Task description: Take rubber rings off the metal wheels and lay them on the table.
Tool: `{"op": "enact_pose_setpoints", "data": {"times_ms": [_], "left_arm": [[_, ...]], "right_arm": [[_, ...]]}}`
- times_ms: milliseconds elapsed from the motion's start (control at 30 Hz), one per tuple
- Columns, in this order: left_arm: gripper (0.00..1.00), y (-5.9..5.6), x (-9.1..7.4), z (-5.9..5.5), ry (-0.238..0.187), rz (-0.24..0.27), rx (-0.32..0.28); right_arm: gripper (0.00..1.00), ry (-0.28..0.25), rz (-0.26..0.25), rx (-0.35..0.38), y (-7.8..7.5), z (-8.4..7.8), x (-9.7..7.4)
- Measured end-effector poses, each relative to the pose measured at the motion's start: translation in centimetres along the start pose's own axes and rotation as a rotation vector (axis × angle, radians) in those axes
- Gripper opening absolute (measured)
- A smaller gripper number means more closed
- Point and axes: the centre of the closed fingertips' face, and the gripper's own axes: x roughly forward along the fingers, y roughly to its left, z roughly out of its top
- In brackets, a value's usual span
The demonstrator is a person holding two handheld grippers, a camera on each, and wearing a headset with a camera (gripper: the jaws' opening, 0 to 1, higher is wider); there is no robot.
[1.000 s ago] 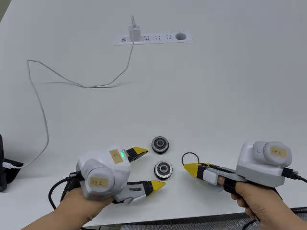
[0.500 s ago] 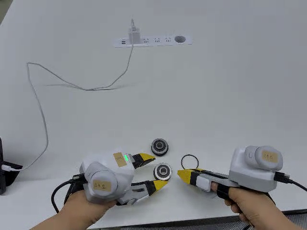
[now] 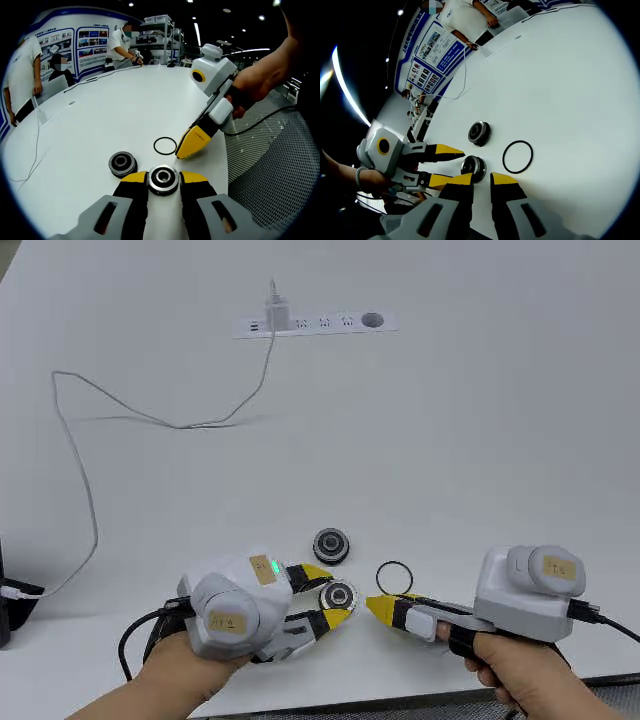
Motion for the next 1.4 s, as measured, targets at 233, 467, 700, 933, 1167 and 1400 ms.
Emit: {"op": "enact_pose_setpoints", "data": {"times_ms": [233, 467, 700, 933, 1167, 1400], "left_arm": [[0.21, 0.1, 0.2, -0.2, 0.018, 0.002, 0.006], [0.19, -0.2, 0.4, -0.2, 0.028, -0.009, 0.016], [0.17, -0.2, 0.4, -0.3, 0.038, -0.013, 0.021], [0.14, 0.0, 0.4, -0.5, 0.041, -0.015, 0.028], [0.14, 0.1, 0.5, -0.5, 0.038, -0.012, 0.033], [0.14, 0.1, 0.5, -0.3, 0.037, -0.012, 0.036]], "right_arm": [[0.14, 0.001, 0.004, 0.002, 0.1, -0.1, 0.2], [0.14, -0.002, 0.005, 0.006, 0.2, 0.0, 0.2], [0.14, -0.003, 0.005, 0.013, 0.0, -0.1, 0.2], [0.14, -0.001, 0.013, 0.025, 0.2, -0.1, 0.5], [0.14, 0.006, 0.024, 0.049, 0.2, -0.3, 1.0], [0.15, 0.011, 0.047, 0.099, 0.5, -0.4, 1.3]]}}
